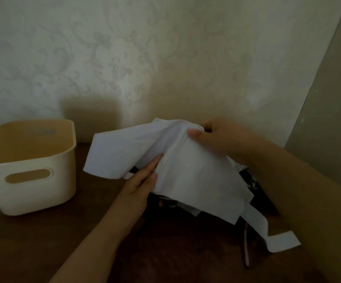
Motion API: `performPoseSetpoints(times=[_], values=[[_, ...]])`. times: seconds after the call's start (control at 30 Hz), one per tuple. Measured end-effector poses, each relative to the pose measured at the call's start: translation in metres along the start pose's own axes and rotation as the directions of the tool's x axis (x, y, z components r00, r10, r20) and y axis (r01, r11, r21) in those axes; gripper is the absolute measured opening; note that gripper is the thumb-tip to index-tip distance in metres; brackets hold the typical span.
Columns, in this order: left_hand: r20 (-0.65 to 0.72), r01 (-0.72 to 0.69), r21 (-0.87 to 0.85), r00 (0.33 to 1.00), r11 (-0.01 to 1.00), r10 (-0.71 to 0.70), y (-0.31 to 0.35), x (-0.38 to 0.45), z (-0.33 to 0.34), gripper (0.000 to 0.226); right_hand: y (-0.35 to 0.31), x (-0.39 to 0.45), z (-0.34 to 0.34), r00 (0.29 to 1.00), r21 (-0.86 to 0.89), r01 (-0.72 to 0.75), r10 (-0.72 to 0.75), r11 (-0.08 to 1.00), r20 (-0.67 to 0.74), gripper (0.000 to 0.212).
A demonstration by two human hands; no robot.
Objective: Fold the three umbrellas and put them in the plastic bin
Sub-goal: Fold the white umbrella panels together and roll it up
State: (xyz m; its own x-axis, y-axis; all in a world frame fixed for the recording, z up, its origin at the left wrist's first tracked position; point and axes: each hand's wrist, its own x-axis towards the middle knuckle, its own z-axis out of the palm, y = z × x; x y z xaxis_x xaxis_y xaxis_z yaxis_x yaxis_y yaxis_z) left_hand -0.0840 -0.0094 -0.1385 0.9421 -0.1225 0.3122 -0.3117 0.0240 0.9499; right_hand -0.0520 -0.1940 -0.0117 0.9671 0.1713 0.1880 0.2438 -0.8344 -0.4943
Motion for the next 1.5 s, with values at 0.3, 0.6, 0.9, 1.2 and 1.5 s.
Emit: performPoseSetpoints(times=[0.3,0.6,0.9,1.2,1.5], values=[[0.026,-0.017,0.031,1.000,0.999,0.017,0.000,-0.001,0.001,0.040,0.005,0.008,0.018,0.972,0.043,0.068,-0.056,0.997,-0.228,0.042],[0.030,-0.022,-0.012,0.999,1.000,0.022,0.003,-0.001,0.002,0.033,0.004,0.010,0.016,0.943,0.287,0.247,-0.161,0.926,-0.292,0.030],[0.095,0.027,-0.044,0.995,0.999,-0.023,0.000,0.001,0.000,0.039,0.011,0.014,0.011,0.958,0.114,0.248,-0.226,0.962,-0.177,0.029],[-0.034,-0.042,-0.030,0.999,0.999,0.041,-0.003,0.002,0.001,0.034,0.015,0.020,0.018,0.970,0.366,-0.031,0.117,0.930,-0.215,0.023],[-0.065,0.006,-0.100,0.998,0.995,-0.012,0.002,0.002,0.004,0.033,0.010,0.023,0.030,0.937,0.551,-0.113,0.273,0.827,-0.218,0.037]])
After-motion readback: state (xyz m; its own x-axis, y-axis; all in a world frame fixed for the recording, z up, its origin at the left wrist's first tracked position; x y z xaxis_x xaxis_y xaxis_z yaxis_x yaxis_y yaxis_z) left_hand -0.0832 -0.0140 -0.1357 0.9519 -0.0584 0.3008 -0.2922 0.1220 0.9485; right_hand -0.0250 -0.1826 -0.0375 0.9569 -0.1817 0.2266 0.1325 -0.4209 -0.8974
